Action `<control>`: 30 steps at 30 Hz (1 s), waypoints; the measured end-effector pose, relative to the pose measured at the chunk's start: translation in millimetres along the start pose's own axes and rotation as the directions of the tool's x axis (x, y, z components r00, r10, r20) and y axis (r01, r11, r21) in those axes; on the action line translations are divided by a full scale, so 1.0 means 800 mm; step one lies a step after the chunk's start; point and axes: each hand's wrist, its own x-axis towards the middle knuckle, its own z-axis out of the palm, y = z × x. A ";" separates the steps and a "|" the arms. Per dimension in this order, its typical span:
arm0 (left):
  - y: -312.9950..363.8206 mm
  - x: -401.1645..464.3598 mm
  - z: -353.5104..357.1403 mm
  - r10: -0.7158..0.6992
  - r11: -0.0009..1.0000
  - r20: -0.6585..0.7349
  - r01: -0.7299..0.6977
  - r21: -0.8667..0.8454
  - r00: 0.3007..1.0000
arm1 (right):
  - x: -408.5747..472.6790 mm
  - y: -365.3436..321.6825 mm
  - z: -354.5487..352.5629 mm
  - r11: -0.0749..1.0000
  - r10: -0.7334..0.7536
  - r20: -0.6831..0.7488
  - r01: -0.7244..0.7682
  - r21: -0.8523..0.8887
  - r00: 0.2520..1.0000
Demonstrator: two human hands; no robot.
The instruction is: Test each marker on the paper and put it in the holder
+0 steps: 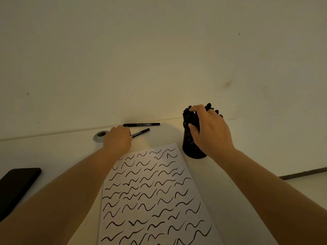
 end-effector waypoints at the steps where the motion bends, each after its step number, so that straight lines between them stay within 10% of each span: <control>1: -0.001 0.000 0.001 -0.009 1.000 0.003 0.009 -0.003 1.000 | -0.001 0.001 0.001 1.000 -0.011 0.001 0.011 -0.021 1.000; 17: 0.030 -0.062 -0.072 0.011 0.836 -0.023 -0.022 -0.549 1.000 | -0.005 -0.008 -0.015 0.952 -0.043 0.101 0.071 -0.297 0.994; 22: 0.048 -0.131 -0.106 0.006 0.638 -0.101 -0.081 -0.766 0.995 | -0.041 -0.065 -0.041 0.979 0.104 0.008 -0.103 0.175 0.995; 25: 0.059 -0.184 -0.117 0.083 0.585 -0.131 -0.155 -0.796 0.988 | -0.075 -0.106 -0.048 0.739 0.267 0.246 -0.362 0.568 0.932; 30: 0.061 -0.261 -0.118 0.193 0.568 -0.121 -0.211 -0.796 0.974 | -0.130 -0.143 -0.048 0.489 0.325 0.344 -0.468 0.736 0.881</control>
